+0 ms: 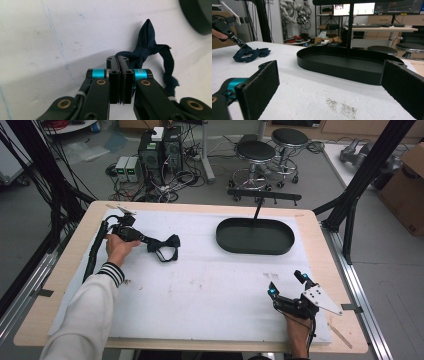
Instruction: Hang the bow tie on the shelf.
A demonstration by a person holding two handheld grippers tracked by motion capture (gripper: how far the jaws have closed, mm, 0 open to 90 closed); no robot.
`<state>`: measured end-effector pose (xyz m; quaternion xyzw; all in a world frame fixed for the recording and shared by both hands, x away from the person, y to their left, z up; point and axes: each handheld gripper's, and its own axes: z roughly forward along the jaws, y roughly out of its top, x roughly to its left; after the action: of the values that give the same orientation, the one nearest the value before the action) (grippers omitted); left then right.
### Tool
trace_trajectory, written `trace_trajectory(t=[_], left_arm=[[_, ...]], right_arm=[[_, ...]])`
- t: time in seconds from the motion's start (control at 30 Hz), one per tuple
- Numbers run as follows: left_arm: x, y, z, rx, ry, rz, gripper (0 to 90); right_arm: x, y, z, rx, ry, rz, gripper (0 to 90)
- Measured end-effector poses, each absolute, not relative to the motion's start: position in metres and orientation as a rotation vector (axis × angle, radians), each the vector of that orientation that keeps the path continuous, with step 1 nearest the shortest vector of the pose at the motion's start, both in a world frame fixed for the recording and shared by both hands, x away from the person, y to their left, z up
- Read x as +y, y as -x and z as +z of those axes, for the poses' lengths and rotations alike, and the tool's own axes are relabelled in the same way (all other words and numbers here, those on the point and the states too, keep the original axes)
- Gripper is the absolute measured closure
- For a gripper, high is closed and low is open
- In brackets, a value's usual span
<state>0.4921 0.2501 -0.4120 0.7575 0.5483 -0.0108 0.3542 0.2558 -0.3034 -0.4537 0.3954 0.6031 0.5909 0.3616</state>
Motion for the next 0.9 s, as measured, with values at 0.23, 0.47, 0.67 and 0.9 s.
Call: trace_trajectory(t=[0.23,0.47,0.67,0.9], left_arm=[[0.246,-0.486,-0.397,1.338,-1.941,0.034,87.9],[0.243,-0.478,-0.382,1.277,-1.917,0.082,88.1],[0.239,-0.472,-0.371,1.214,-1.879,0.109,88.2],[0.236,-0.466,-0.36,1.147,-1.816,0.121,88.3]], right_arm=[[-0.303,-0.256,-0.454,1.554,-1.02,1.522,1.2],[-0.303,-0.255,-0.454,1.554,-1.02,1.521,1.2],[-0.303,-0.255,-0.454,1.554,-1.02,1.519,1.2],[-0.303,-0.256,-0.454,1.553,-1.016,1.519,1.2]])
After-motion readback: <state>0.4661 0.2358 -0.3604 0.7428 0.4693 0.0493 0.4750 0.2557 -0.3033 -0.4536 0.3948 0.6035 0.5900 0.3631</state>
